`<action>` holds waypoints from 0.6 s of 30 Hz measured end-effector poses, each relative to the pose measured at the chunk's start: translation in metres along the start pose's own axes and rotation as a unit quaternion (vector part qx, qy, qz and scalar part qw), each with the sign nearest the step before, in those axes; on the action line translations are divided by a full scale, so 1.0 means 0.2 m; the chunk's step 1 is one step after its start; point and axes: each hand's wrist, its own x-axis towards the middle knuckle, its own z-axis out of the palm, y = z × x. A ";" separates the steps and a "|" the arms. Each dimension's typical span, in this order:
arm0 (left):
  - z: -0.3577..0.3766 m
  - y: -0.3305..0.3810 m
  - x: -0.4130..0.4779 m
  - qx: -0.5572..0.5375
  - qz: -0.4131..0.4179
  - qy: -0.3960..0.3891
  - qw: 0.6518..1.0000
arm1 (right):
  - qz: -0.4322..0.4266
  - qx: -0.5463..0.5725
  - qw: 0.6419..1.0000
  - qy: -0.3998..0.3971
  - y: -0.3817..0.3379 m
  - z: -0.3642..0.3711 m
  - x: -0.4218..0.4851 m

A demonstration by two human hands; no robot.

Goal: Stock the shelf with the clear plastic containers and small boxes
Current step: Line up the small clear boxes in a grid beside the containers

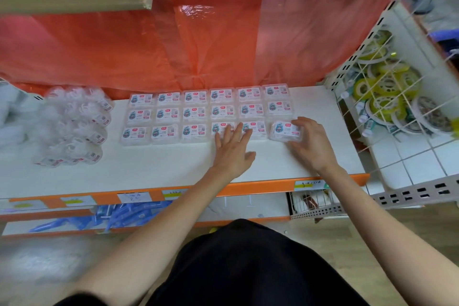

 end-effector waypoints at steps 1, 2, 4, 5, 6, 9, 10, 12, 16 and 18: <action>0.00 0.00 0.00 0.003 0.002 -0.001 1.000 | 0.005 0.000 1.000 -0.007 0.01 0.00 0.00; 0.00 -0.01 0.00 0.004 0.003 -0.002 1.000 | 0.012 0.003 1.000 -0.018 0.01 0.01 0.00; 0.01 -0.02 0.00 0.007 0.005 -0.003 1.000 | 0.026 0.013 0.999 -0.040 0.01 0.03 -0.01; 0.01 -0.02 0.00 0.010 0.006 -0.003 1.000 | 0.028 0.013 0.999 -0.042 0.01 0.04 -0.01; 0.01 -0.02 0.00 0.012 0.006 -0.002 1.000 | 0.027 0.003 0.999 -0.035 0.01 0.05 -0.01; 0.02 -0.02 -0.01 0.013 0.004 0.003 1.000 | 0.002 -0.048 0.999 0.000 -0.01 0.06 -0.03; 0.02 -0.02 -0.01 0.010 0.003 0.004 1.000 | -0.015 -0.060 0.998 0.008 -0.02 0.07 -0.04; 0.02 -0.02 -0.01 0.007 0.001 0.005 1.000 | -0.047 -0.084 0.995 0.013 -0.04 0.08 -0.07; 0.02 -0.03 -0.01 0.008 0.004 0.001 1.000 | -0.056 -0.119 0.991 -0.008 -0.06 0.11 -0.13; 0.02 -0.03 -0.02 0.005 0.006 -0.002 1.000 | -0.048 -0.123 0.991 -0.017 -0.06 0.11 -0.12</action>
